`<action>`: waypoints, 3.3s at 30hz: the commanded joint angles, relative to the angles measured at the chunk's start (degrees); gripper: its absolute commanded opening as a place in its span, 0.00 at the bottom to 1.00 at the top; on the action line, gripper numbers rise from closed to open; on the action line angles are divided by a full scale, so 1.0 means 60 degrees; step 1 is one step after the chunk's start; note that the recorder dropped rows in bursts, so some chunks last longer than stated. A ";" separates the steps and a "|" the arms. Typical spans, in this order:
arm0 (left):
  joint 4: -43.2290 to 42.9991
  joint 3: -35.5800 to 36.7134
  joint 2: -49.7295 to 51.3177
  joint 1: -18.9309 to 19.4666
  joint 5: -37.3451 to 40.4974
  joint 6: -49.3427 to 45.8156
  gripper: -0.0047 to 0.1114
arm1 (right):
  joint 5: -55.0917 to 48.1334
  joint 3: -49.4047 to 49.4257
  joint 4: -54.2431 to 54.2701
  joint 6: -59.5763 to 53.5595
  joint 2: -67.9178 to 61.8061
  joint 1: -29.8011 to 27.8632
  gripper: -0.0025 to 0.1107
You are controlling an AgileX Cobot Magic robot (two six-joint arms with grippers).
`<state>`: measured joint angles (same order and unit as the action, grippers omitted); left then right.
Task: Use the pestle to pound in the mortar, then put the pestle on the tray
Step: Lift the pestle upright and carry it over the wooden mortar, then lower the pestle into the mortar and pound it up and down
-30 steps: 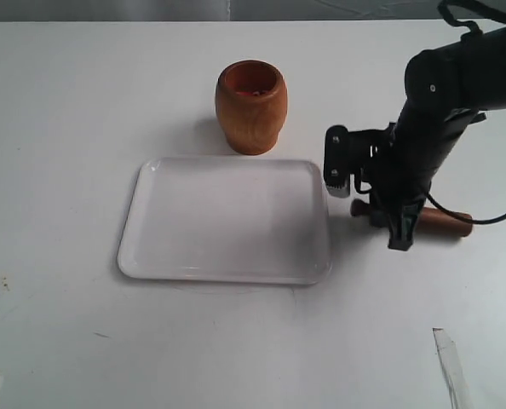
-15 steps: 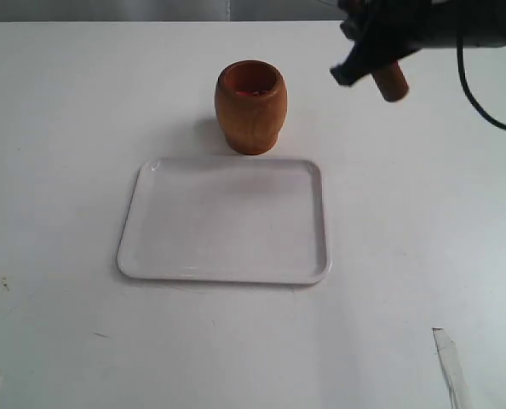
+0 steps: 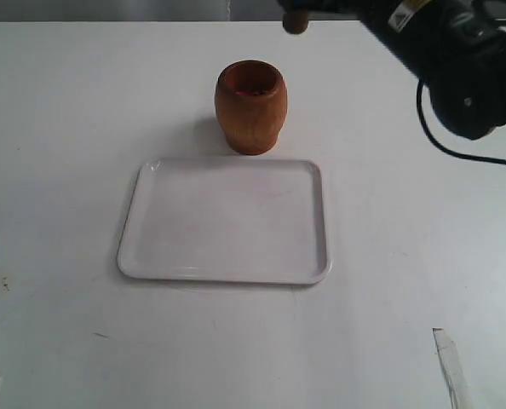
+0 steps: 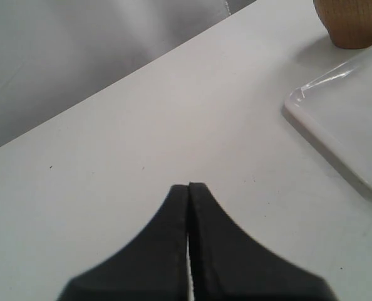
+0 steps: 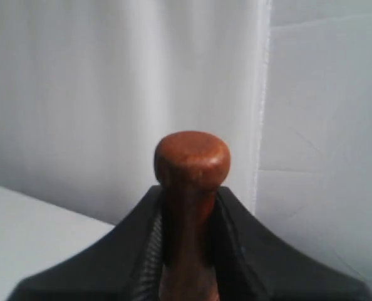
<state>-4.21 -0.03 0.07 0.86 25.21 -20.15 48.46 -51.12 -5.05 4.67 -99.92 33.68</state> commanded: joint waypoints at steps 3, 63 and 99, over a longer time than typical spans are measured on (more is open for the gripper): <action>0.0070 0.0005 -0.0012 -0.0074 -0.0029 0.0078 0.04 | 0.2154 0.0056 -0.1626 0.0929 -0.1207 0.0028 0.02; 0.0070 0.0005 -0.0012 -0.0074 -0.0029 0.0078 0.04 | -0.0849 -0.1603 -0.2573 0.1061 -0.2099 0.0302 0.02; 0.0070 0.0005 -0.0012 -0.0074 -0.0029 0.0078 0.04 | -0.1188 -0.1603 -0.2545 0.1292 -0.3289 0.0302 0.02</action>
<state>-4.21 -0.03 0.07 0.86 25.21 -20.15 44.25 -61.17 -19.61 11.95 -117.61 35.30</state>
